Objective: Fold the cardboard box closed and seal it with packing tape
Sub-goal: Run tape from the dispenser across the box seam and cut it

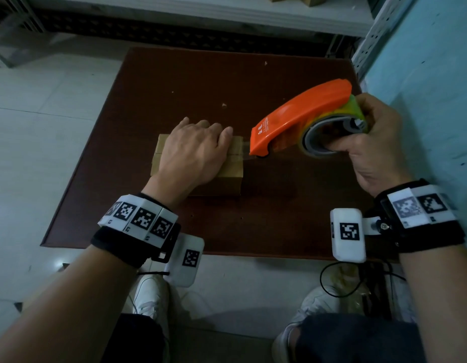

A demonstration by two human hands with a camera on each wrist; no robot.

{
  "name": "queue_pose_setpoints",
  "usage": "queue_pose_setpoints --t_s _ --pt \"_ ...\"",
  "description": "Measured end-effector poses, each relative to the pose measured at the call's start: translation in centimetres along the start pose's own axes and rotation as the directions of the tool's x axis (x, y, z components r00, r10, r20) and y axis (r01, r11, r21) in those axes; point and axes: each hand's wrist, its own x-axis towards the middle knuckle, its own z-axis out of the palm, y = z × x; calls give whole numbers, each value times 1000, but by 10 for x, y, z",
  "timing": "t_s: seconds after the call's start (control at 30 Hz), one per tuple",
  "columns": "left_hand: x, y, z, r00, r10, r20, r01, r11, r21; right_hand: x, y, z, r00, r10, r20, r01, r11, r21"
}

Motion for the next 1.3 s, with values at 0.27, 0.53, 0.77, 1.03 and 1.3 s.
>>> queue_pose_setpoints --t_s 0.27,0.53,0.77,1.03,1.3 --pt "0 1 0 1000 -11 8 12 1000 -14 -2 0 -2 1000 -17 5 17 1000 -9" --pt "2 -1 1 1000 -2 16 2 1000 -5 -3 -2 -4 1000 -16 9 16 1000 -25" --pt "2 -2 1 1000 1 19 0 1000 -15 -4 -6 -4 1000 3 10 -3 999 -37" --pt "4 -2 4 1000 -3 6 3 1000 -1 -5 -5 -8 1000 19 12 -18 998 -65" --pt "2 -2 2 1000 -9 -6 9 1000 -8 -3 -1 -29 995 4 -101 -13 996 -87"
